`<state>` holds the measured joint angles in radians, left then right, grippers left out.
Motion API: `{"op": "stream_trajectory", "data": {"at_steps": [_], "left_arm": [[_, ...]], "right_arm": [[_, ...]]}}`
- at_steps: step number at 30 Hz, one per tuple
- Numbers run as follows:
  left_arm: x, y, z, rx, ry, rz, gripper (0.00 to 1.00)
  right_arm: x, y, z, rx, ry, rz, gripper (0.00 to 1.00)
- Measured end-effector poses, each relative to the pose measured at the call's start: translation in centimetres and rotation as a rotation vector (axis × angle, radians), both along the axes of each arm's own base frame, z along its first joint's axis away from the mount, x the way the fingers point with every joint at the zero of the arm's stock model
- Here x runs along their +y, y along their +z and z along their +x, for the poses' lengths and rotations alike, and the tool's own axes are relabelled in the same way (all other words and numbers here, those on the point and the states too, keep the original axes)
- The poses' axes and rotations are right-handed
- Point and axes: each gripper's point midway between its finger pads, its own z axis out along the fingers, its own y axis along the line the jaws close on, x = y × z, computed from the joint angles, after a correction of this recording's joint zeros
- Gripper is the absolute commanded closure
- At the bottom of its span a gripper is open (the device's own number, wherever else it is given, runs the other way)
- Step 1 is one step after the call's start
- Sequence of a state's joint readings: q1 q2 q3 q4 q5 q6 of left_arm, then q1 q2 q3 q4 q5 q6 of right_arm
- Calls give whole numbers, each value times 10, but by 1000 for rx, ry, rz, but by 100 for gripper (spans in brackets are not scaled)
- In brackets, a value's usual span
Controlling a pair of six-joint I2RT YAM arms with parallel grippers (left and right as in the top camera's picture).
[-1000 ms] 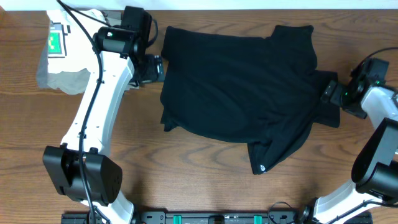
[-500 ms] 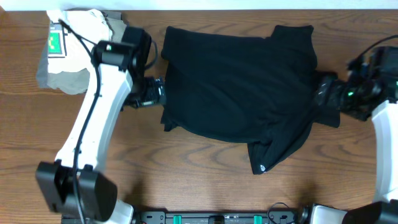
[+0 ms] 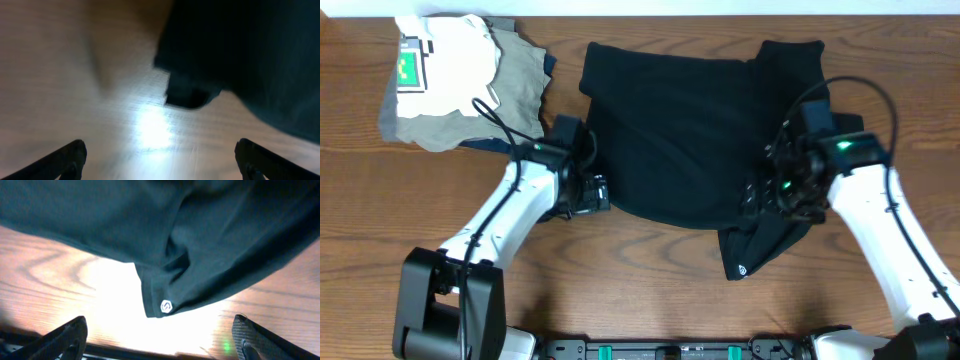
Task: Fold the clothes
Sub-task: 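Grasp the shirt's bottom hem corners with both grippers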
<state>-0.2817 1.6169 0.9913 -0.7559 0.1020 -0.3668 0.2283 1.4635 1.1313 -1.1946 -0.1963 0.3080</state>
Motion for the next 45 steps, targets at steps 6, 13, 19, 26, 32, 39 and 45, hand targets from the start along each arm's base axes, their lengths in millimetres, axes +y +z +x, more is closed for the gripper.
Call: {"op": "stream_trajectory", "data": {"at_steps": [6,13,19,26,32,39,45], "left_arm": [[-5,-25,8,-89,-44,-28,9],[-12,-29,27,-210,-140,-45,32],[-16,-27,39,-268,-236,-41,66],[-16,-39,40,-256,-295,-25,92],[-17,-39,41,-260,-317,-21,94],[-17,-39,41,-260,-317,-21,94],[-17,-39,41,-260,-317,-21,94]], "right_arm": [[15,-17,-17,34,46,-23,14],[26,-18,-23,40,65,-32,17],[25,-18,-30,70,46,-45,20],[22,-15,-43,106,36,-68,21],[32,-4,-59,71,53,-65,21],[37,-40,-77,64,42,-94,40],[41,-66,-83,39,35,-103,43]]}}
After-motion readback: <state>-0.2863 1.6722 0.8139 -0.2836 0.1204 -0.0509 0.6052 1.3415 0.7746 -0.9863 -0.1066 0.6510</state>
